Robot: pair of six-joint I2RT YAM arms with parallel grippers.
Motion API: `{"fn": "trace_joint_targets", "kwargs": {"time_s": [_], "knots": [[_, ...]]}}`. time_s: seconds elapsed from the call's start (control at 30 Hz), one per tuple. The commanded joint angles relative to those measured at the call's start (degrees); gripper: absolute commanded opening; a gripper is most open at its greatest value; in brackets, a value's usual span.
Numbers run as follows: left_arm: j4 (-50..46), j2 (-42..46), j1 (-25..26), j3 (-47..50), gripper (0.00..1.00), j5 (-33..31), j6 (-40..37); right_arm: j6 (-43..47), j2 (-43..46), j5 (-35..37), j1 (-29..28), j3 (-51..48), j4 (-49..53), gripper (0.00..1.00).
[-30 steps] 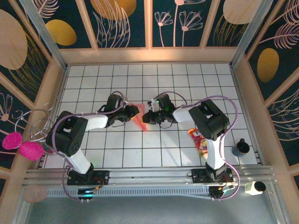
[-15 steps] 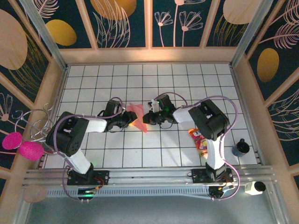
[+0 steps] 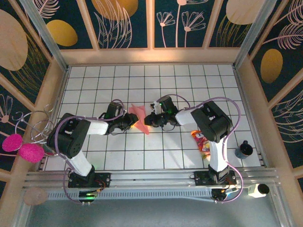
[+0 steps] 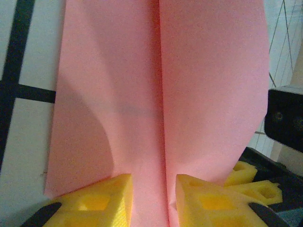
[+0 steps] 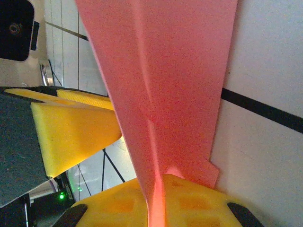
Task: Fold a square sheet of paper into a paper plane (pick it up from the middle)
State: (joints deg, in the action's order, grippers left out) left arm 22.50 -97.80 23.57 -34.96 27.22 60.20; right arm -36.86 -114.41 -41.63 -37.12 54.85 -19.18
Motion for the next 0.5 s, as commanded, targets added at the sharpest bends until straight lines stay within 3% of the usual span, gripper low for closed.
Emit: {"fn": "trace_joint_targets", "kwargs": {"time_s": [0.0,0.47], "knots": [[-0.18,-2.0,0.18,0.8,0.29,-0.53,0.62,-0.61,3.05,1.42,-0.92,-0.71,-0.07,0.15],[0.88,-2.44,0.16,0.88,0.31,-0.15,1.41,1.79,4.12,7.77,-3.12,0.62,6.17,0.14]]}}
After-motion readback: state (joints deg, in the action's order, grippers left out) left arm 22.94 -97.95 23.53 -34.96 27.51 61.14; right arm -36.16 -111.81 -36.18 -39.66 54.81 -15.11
